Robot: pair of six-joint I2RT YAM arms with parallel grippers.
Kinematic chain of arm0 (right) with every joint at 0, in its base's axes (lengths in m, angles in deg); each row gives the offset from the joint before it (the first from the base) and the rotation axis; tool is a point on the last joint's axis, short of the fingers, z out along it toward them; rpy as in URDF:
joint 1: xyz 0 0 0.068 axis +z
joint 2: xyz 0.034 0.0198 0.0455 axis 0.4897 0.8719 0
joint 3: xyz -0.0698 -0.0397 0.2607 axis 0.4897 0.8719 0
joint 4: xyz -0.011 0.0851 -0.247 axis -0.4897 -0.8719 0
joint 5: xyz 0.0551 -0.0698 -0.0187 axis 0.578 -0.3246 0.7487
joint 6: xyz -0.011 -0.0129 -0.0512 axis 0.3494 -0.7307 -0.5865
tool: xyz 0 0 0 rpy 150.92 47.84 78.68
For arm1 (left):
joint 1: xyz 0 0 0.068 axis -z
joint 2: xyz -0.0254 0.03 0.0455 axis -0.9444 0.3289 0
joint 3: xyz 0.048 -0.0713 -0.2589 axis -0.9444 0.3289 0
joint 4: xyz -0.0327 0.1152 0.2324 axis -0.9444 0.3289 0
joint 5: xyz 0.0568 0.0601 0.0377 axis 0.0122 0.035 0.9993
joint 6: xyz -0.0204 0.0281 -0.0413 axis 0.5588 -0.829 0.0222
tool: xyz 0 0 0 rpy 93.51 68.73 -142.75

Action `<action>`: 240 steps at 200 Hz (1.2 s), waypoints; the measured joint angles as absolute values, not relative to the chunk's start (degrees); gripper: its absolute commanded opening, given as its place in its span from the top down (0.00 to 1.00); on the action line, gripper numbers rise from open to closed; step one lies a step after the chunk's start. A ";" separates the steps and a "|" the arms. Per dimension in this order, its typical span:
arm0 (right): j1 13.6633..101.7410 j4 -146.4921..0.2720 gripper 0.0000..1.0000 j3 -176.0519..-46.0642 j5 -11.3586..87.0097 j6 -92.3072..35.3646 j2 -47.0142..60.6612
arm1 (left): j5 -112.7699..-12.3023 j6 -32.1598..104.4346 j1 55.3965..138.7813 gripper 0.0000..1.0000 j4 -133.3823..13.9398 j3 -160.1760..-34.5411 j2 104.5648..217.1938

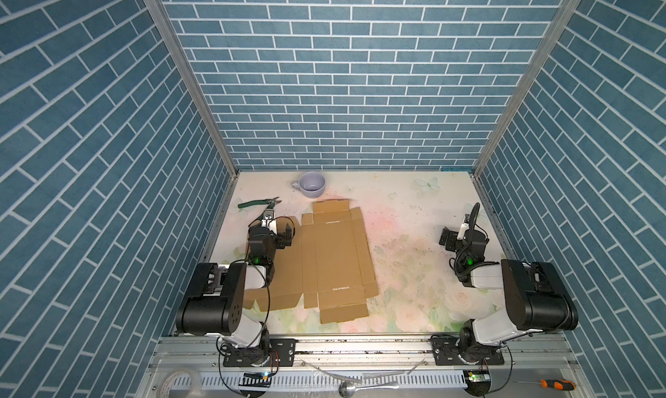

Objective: Fold the paper box

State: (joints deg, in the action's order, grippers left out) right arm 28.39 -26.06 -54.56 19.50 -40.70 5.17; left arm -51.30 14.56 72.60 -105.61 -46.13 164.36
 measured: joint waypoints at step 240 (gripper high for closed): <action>58.68 -82.67 0.26 -87.19 36.05 -2.56 10.99 | -48.26 52.92 99.20 0.20 -52.30 -60.86 150.50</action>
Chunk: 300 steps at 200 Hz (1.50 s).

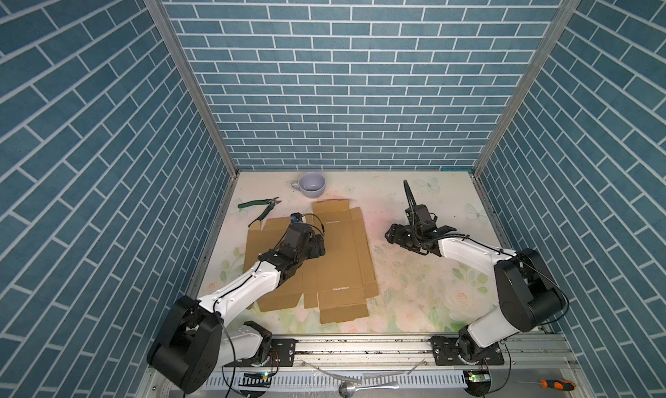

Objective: Fold the paper box

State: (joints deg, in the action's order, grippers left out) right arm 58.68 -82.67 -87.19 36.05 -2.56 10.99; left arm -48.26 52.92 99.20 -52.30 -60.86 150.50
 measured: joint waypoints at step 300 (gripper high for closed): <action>65.37 -92.75 0.95 -99.10 45.88 -7.23 19.86 | -56.32 63.67 112.75 0.57 -69.65 -55.79 160.80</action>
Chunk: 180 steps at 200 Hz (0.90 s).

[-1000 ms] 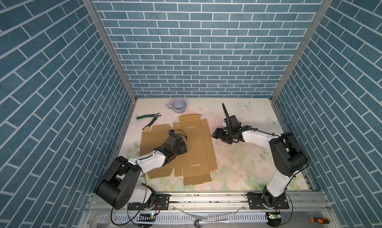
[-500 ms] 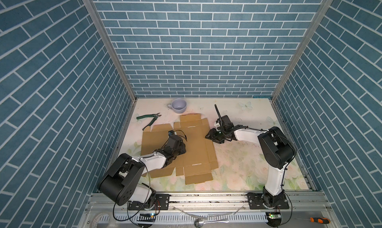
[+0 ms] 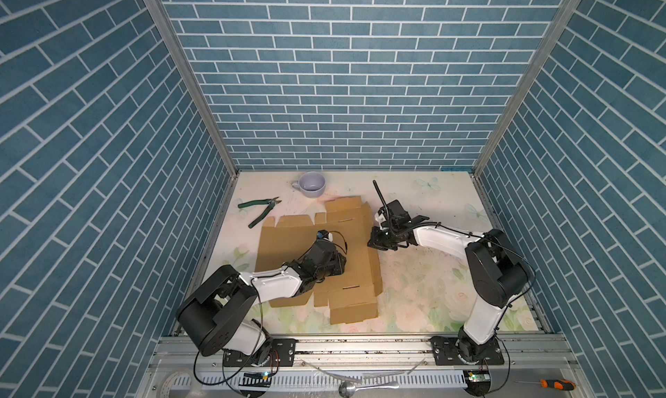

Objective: Fold the paper box

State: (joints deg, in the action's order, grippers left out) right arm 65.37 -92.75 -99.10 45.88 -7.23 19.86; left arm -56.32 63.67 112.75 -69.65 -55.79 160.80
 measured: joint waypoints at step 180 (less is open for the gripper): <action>66.57 -136.79 0.95 -120.48 13.49 -26.93 11.25 | -63.69 59.91 113.37 0.55 -76.76 -60.36 172.34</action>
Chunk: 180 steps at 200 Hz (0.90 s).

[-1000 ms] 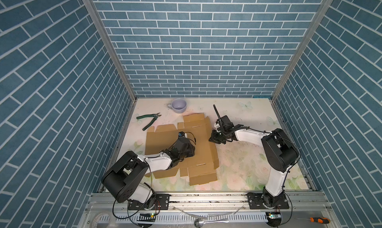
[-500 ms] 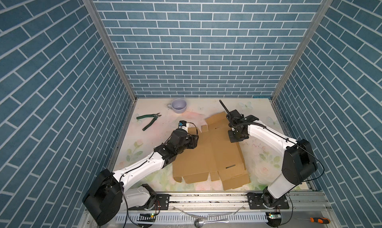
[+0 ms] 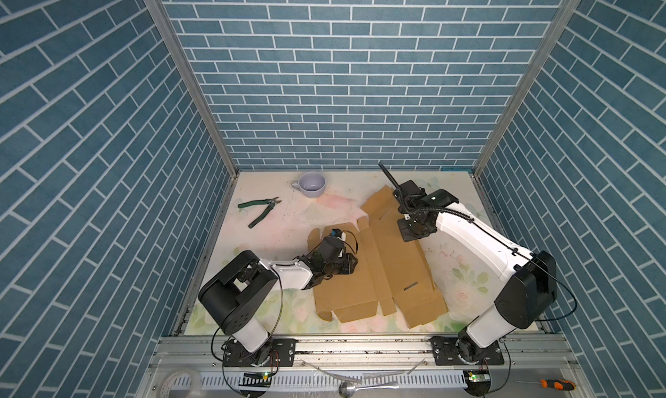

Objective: Fold the paper box

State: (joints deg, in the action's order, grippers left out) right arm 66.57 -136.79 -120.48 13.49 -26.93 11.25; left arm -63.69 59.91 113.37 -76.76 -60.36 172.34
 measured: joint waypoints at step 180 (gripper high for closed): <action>80.52 -144.88 0.94 -138.40 1.01 -23.95 27.88 | -69.98 63.30 112.75 0.57 -92.91 -58.74 178.46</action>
